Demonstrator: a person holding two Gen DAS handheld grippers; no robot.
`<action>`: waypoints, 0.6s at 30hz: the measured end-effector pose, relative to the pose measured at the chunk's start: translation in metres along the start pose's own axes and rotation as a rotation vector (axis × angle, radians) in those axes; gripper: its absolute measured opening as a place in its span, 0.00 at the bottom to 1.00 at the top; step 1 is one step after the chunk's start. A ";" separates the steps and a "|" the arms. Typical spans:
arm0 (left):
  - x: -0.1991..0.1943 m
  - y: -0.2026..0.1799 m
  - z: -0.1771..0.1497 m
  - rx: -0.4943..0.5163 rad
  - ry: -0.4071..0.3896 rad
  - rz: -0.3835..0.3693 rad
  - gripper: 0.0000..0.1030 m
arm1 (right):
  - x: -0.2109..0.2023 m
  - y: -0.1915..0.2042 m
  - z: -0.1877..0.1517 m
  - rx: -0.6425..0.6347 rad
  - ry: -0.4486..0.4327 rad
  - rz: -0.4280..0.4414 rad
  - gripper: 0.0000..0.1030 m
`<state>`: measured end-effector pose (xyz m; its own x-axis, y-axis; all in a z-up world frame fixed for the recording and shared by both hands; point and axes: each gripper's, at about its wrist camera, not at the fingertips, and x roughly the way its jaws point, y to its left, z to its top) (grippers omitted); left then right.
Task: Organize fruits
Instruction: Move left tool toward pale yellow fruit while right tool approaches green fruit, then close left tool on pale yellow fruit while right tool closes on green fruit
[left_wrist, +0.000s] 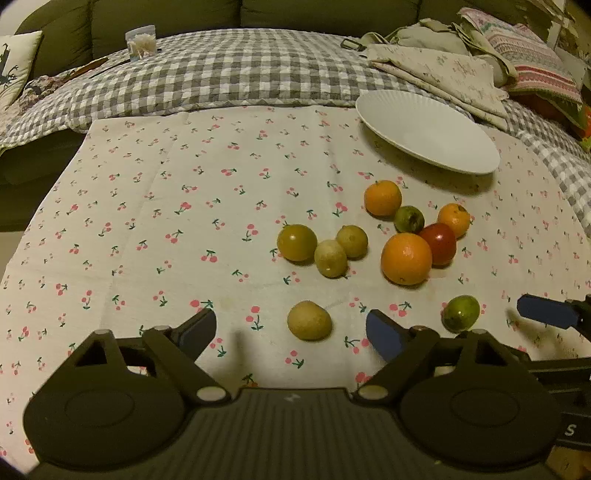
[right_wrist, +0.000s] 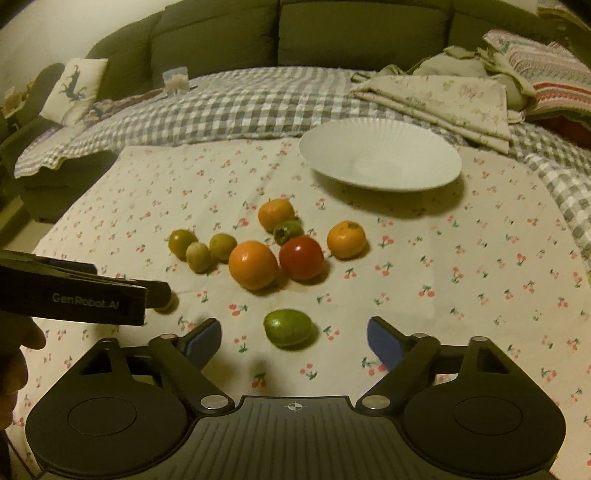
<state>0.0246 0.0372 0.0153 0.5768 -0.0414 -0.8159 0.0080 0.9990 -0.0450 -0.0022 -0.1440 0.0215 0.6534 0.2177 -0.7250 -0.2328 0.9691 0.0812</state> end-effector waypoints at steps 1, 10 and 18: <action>0.001 -0.001 -0.001 0.004 0.000 0.000 0.83 | 0.001 0.000 -0.001 0.000 0.000 0.003 0.77; 0.012 -0.004 -0.004 0.008 0.027 -0.016 0.69 | 0.016 -0.004 -0.003 0.009 0.021 0.002 0.67; 0.017 -0.005 -0.003 0.013 0.025 -0.031 0.56 | 0.023 -0.002 -0.004 -0.003 0.023 0.009 0.58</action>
<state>0.0316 0.0311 -0.0001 0.5554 -0.0727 -0.8284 0.0364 0.9973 -0.0631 0.0108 -0.1417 0.0019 0.6344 0.2241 -0.7398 -0.2411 0.9667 0.0861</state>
